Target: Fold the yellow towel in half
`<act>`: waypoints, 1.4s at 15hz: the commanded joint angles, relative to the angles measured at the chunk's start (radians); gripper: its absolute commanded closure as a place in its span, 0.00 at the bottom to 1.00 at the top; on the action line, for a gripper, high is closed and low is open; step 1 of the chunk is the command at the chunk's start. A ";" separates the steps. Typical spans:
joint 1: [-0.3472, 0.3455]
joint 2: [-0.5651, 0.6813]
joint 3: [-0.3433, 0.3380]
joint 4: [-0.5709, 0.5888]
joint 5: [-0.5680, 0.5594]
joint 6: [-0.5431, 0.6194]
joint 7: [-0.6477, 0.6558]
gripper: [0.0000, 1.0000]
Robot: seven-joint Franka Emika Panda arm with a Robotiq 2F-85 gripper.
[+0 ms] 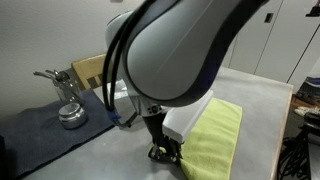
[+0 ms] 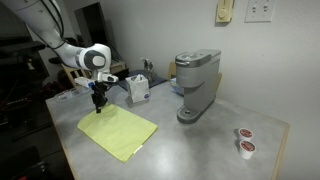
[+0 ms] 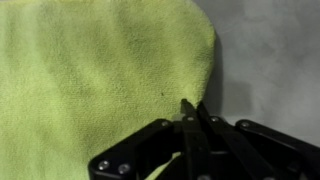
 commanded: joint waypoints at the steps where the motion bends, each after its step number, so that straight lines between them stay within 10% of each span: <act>1: 0.009 -0.053 -0.008 -0.051 -0.013 -0.005 0.004 0.99; 21: -0.016 -0.177 -0.072 -0.171 -0.093 -0.002 0.030 0.99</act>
